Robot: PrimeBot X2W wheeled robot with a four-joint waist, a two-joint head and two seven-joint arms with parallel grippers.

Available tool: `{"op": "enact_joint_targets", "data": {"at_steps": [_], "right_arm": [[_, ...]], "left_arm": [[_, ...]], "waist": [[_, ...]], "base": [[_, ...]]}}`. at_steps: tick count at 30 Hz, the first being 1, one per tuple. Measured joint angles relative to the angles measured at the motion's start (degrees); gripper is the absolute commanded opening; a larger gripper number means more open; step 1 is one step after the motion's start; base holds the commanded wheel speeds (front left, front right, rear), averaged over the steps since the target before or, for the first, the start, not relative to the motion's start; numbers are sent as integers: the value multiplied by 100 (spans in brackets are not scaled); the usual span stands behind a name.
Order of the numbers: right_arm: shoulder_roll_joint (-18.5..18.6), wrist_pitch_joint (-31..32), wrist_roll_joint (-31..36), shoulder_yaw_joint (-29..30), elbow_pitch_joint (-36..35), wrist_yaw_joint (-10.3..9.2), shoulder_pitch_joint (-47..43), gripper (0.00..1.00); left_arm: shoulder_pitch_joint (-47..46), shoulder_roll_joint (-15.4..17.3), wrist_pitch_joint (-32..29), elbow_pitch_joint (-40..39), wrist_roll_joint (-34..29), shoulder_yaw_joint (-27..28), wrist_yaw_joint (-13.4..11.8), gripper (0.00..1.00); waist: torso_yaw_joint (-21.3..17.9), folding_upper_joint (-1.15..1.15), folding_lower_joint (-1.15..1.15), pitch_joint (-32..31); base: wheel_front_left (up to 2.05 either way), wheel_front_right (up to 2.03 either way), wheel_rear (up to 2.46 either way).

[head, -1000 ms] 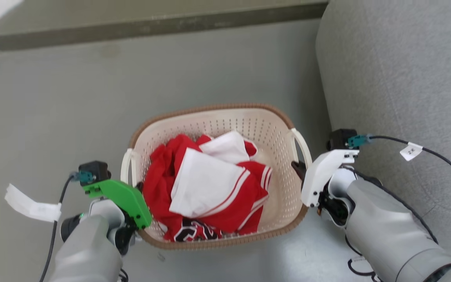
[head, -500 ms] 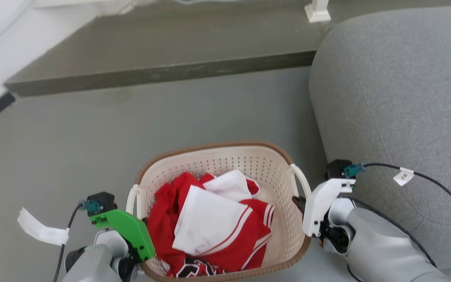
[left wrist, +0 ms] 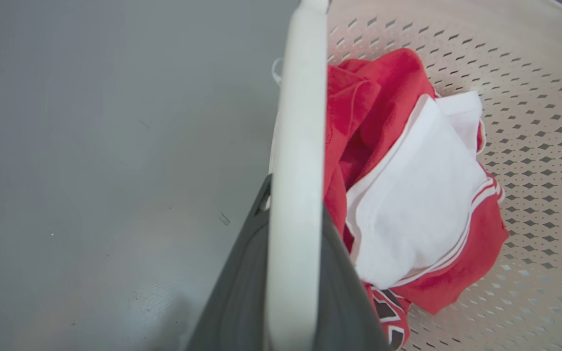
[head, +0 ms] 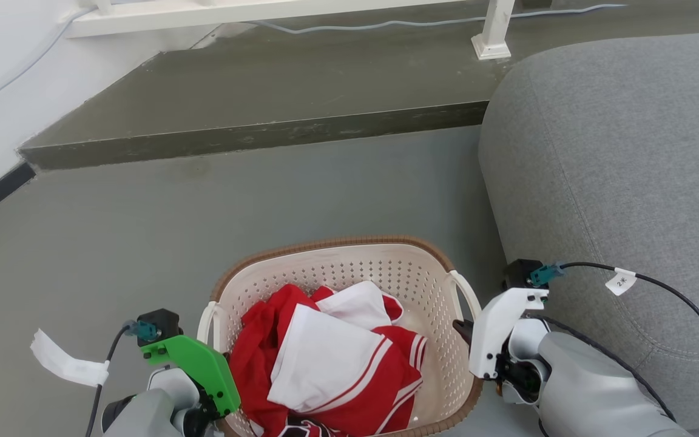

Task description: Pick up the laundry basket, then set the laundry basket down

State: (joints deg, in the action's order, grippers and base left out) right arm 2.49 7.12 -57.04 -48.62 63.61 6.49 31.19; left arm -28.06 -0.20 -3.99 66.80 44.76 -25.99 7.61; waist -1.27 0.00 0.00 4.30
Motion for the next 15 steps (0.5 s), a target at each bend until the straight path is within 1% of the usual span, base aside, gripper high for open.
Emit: {"op": "enact_joint_targets", "data": {"at_steps": [11, 15], "right_arm": [[15, 25, -47, -69, -21, -10, -1, 0], [15, 26, -58, -93, -27, -54, -1, 0]], "left_arm": [[3, 18, -48, -33, 78, -62, -3, 0], [3, 18, -48, -34, 80, -79, -4, 0]], "waist": [[-17, 0, 0, 4], [-19, 0, 0, 21]], "base": [[0, 0, 0], [0, 0, 0]]}}
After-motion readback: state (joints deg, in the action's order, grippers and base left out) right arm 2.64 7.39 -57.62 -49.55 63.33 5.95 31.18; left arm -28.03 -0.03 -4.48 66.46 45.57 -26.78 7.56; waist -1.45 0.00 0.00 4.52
